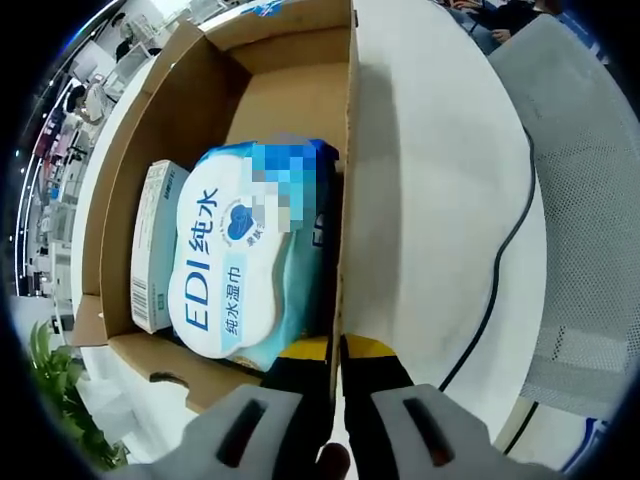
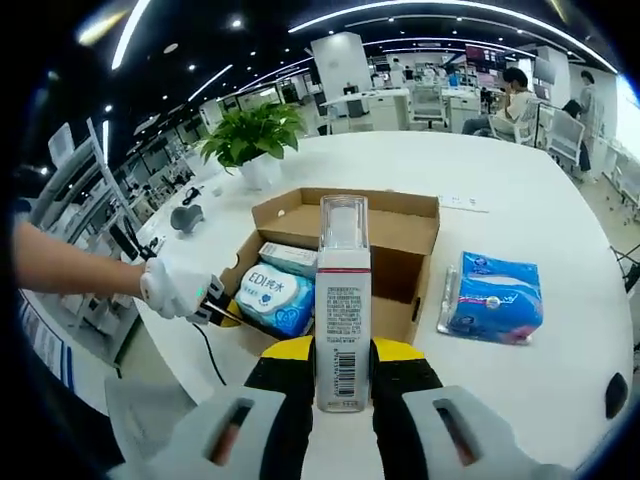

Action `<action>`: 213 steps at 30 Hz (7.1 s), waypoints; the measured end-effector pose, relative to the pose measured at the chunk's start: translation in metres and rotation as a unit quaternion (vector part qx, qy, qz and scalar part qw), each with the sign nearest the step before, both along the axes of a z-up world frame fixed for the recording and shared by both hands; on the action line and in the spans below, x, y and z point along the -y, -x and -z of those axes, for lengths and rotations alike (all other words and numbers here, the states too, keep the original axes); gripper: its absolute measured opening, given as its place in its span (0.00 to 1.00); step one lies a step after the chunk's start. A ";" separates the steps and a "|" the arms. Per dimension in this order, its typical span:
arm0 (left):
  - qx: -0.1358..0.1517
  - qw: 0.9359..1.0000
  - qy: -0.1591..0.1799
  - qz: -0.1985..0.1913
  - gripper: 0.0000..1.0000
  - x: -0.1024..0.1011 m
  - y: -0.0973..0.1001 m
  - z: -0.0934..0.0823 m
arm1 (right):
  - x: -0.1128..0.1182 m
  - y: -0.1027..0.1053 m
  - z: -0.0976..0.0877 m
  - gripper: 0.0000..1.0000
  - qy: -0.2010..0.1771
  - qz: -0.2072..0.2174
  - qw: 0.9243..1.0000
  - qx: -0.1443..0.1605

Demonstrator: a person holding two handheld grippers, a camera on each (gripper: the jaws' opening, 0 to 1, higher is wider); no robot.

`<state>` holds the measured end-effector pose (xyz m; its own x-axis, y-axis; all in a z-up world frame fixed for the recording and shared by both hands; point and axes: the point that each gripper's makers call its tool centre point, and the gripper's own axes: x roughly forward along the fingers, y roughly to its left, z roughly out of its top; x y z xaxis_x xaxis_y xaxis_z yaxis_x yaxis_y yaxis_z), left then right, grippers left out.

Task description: Operate the shoe box by opening the lid, removing the specified soft item, and placing it in the target area until the item is outside and the box remains undamaged.

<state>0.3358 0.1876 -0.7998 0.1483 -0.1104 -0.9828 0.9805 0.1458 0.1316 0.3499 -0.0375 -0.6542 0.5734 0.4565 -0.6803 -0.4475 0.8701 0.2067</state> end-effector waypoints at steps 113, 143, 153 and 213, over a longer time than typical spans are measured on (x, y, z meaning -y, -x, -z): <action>0.009 1.000 -0.012 0.001 0.03 -0.001 0.002 0.001 | 0.188 0.064 0.080 0.17 -0.040 0.311 0.949 -0.033; 0.009 1.000 -0.018 -0.005 0.03 -0.003 0.001 0.001 | 0.238 0.000 0.073 0.17 0.074 0.223 0.972 -0.028; -0.005 1.000 -0.020 -0.012 0.02 -0.004 0.001 0.002 | 0.233 -0.014 0.091 0.17 0.079 0.202 0.975 -0.051; -0.004 0.999 -0.031 -0.019 0.02 -0.004 -0.002 0.002 | 0.250 -0.139 0.131 0.17 0.095 0.154 0.974 -0.137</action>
<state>0.3379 0.1913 -0.8018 0.1425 -0.0432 -0.9889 0.9756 0.1745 0.1329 0.4887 -0.2875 -0.7855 0.4479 0.1425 -0.8827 -0.1102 0.9885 0.1037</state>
